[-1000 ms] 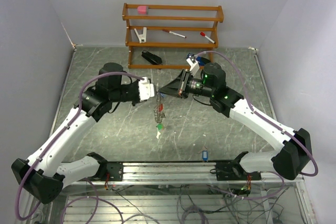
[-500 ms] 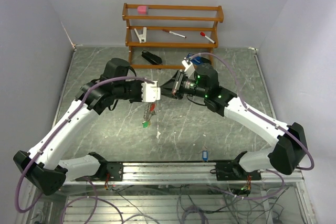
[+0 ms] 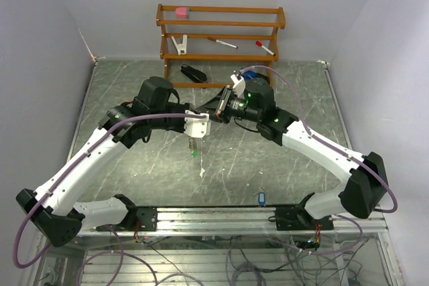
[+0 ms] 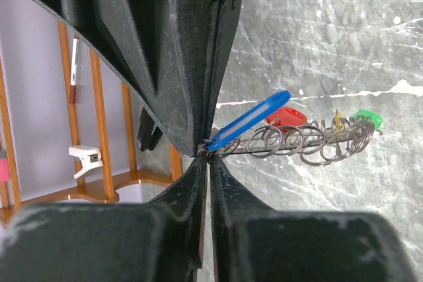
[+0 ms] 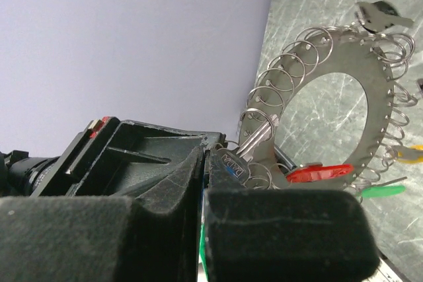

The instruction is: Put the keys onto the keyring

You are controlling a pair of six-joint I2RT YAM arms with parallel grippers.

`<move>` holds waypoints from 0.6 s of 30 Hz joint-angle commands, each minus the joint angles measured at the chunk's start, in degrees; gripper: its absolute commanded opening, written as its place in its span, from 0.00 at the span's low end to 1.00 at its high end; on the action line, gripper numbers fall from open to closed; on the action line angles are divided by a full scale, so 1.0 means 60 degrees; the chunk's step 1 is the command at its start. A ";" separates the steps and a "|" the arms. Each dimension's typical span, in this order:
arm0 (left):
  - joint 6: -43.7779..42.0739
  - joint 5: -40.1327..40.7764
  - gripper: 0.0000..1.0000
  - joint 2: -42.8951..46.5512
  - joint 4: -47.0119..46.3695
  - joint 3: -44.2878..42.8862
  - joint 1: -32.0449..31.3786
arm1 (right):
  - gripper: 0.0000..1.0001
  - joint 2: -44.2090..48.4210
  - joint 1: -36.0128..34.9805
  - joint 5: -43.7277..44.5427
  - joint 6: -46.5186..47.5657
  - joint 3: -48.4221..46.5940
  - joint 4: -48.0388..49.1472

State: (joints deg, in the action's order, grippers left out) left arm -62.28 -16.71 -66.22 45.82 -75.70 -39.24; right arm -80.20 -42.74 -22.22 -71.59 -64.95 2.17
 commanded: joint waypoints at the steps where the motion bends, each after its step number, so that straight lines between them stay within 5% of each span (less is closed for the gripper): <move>1: 0.0281 0.0424 0.17 0.0108 -0.0725 -0.0315 -0.0132 | 0.00 -0.0036 -0.0121 0.0084 -0.0163 -0.0249 0.0499; 9: 0.1455 0.0792 0.33 0.0560 -0.1704 0.0440 -0.0088 | 0.00 0.0101 -0.0066 -0.0296 0.0183 -0.0375 0.0507; 18: 0.3054 -0.0078 0.39 0.0878 -0.2498 0.0848 0.0839 | 0.00 0.0472 0.0163 -0.0688 0.0453 -0.0185 0.0458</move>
State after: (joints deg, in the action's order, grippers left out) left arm -50.13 -14.00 -62.63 37.12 -71.53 -37.17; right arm -79.90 -42.33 -23.68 -70.59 -65.47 3.18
